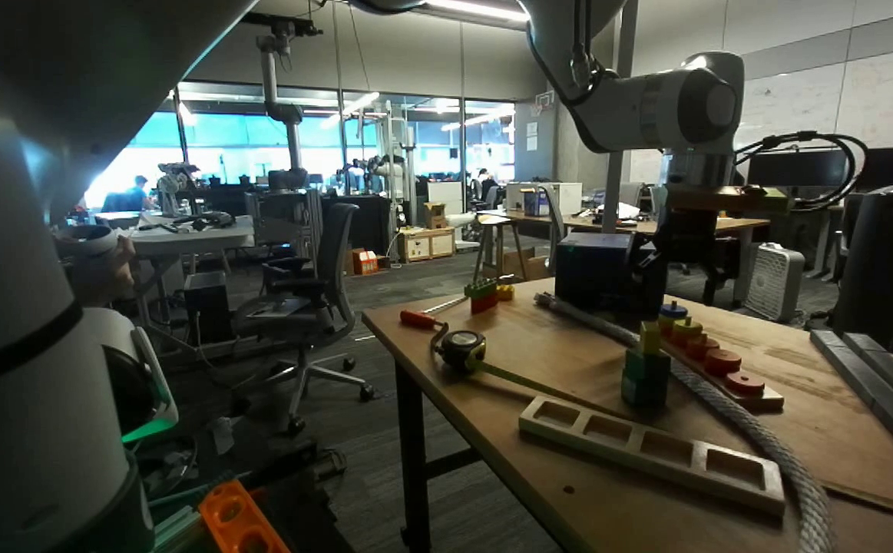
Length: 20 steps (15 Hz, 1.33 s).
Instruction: Remove the round blue and yellow blocks from the wooden board and put them on the table
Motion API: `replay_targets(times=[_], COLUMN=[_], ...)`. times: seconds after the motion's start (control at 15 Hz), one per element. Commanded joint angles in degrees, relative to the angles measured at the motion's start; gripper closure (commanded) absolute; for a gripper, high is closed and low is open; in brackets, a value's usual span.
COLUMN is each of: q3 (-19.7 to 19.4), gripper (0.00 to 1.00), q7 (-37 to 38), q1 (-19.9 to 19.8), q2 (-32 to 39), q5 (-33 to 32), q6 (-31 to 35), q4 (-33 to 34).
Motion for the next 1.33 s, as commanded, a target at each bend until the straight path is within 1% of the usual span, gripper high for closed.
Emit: replay_targets(times=[0.0, 0.53, 0.6, 0.67, 0.8, 0.87, 1.0, 1.07, 1.13, 1.27], q3=[0.65, 0.72, 0.72, 0.73, 0.73, 0.74, 0.75, 0.77, 0.77, 0.75], gripper=[0.00, 0.00, 0.25, 0.26, 0.42, 0.51, 0.65, 0.74, 0.80, 0.76], q7=[-1.70, -2.00, -2.03, -2.14, -2.30, -2.33, -2.36, -2.38, -2.39, -2.31], q1=[-0.93, -0.91, -0.90, -0.91, -0.86, -0.83, -0.81, -0.80, -0.79, -0.72], q2=[1.85, 3.13, 3.16, 3.20, 3.28, 3.25, 3.20, 3.15, 3.12, 2.97], q5=[1.75, 1.61, 1.57, 1.57, 1.52, 1.51, 1.48, 1.47, 1.46, 1.39], q6=[-2.18, -3.09, -3.03, -3.00, -3.00, -2.96, -2.91, -2.87, -2.82, -2.71], q4=[3.36, 4.62, 4.63, 4.68, 4.88, 4.84, 4.77, 4.71, 4.66, 4.47])
